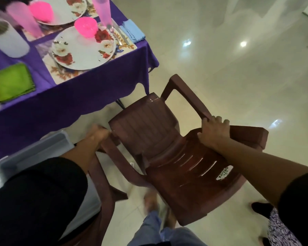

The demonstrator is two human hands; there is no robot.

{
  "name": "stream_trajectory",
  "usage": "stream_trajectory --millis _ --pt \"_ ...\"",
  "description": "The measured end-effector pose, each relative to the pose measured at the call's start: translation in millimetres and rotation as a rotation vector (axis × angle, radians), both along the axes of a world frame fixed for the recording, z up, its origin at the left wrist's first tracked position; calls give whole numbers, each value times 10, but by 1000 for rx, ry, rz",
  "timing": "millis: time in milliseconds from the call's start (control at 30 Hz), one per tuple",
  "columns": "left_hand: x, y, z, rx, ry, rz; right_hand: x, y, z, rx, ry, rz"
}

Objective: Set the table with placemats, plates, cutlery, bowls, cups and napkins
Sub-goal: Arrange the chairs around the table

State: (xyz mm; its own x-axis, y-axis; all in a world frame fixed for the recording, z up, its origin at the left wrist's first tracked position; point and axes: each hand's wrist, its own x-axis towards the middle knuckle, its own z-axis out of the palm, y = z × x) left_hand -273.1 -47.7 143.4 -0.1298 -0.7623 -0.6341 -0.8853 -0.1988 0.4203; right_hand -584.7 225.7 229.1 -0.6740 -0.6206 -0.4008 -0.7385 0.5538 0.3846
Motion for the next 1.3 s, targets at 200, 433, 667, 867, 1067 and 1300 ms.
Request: stream_trajectory --millis 200,433,667,867,1067,1300 --pt "20 278 393 -115 2 -184 651 -566 129 -183 -136 238" --pt "645 1312 1120 -194 70 -434 1779 -451 403 -355 -416 427" --pt "2156 1999 1470 -207 -263 -88 2992 -83 309 -137 -1001 392" --pt "3356 2524 1797 -113 -563 189 3772 201 294 201 -1221 -124" --pt "4283 3035 1666 -10 -575 352 4158 232 253 372 -1264 -469" --pt "5006 2961 1231 183 -588 228 4511 197 45 429 -1182 -571"
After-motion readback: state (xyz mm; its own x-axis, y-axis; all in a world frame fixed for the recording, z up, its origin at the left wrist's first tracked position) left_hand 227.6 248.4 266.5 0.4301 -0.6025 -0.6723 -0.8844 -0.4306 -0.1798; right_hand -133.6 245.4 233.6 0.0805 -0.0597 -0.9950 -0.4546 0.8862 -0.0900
